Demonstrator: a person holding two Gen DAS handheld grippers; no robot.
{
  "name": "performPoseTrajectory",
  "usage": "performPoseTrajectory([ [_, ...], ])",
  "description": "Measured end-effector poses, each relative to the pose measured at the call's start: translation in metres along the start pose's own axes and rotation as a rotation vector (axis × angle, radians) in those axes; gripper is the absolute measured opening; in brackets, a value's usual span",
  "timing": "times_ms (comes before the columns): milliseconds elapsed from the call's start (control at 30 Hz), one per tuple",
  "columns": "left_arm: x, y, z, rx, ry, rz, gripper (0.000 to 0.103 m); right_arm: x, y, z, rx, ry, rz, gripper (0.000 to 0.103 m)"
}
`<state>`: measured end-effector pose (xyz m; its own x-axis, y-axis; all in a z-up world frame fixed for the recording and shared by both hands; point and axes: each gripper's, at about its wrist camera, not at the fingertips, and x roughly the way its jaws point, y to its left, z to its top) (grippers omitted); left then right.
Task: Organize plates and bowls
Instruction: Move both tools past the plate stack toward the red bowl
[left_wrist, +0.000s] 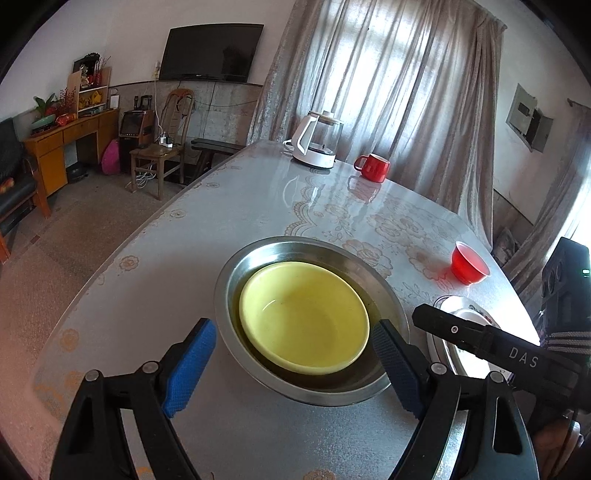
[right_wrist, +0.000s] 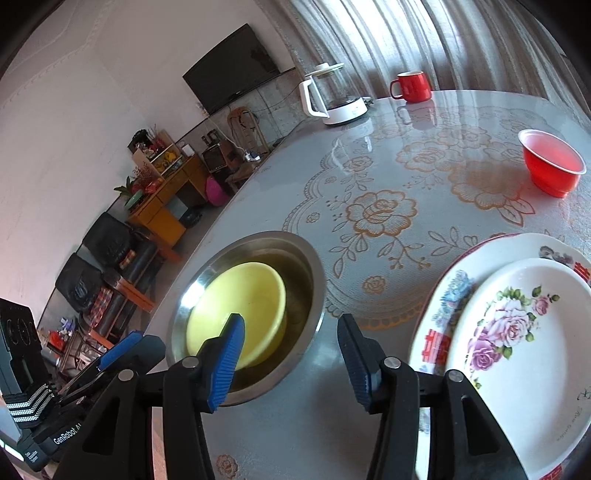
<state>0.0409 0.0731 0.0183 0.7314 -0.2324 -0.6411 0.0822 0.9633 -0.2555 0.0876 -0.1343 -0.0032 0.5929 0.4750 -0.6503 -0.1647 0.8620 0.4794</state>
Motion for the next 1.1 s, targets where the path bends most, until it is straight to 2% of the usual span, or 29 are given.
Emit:
performPoseTrajectory([
  [500,0.004,-0.028,0.003,0.066,0.016,-0.024,0.087,-0.023,-0.045,0.001,0.095,-0.044,-0.048,0.053],
  [1100,0.023,-0.093,0.008,0.229,0.058,-0.079,0.087,-0.062,-0.110,-0.001,0.229,-0.117,-0.132,0.053],
])
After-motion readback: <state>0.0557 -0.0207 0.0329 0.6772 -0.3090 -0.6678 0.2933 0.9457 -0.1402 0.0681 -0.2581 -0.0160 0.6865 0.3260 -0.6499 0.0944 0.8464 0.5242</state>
